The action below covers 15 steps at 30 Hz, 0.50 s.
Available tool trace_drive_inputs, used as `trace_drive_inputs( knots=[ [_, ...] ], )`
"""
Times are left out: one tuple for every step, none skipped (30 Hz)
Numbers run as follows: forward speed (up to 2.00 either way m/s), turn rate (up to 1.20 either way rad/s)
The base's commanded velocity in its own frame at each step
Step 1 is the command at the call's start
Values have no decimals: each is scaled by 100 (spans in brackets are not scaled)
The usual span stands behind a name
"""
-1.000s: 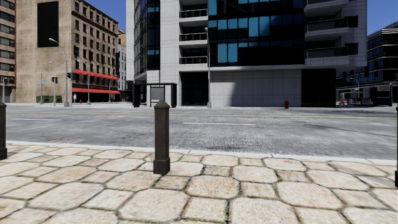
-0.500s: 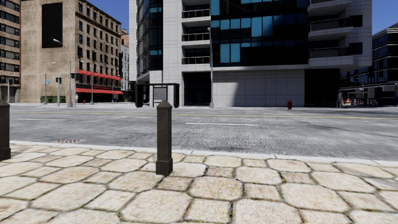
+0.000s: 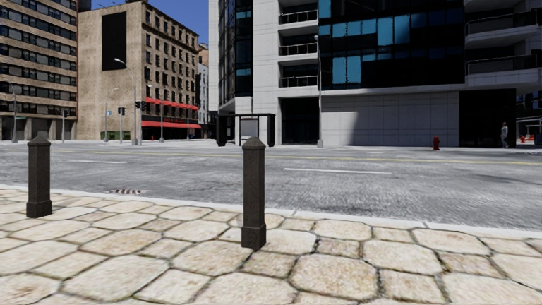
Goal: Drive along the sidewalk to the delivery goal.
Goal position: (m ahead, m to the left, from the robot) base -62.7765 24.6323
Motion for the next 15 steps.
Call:
trace_drive_inputs(
  knots=[
    [54, 44],
    [55, 44],
    [55, 44],
    [55, 44],
    [55, 44],
    [55, 44],
    [55, 44],
    [55, 44],
    [55, 44],
    [55, 44],
    [55, 44],
    [55, 45],
    [55, 45],
    [55, 45],
    [55, 45]
  ],
)
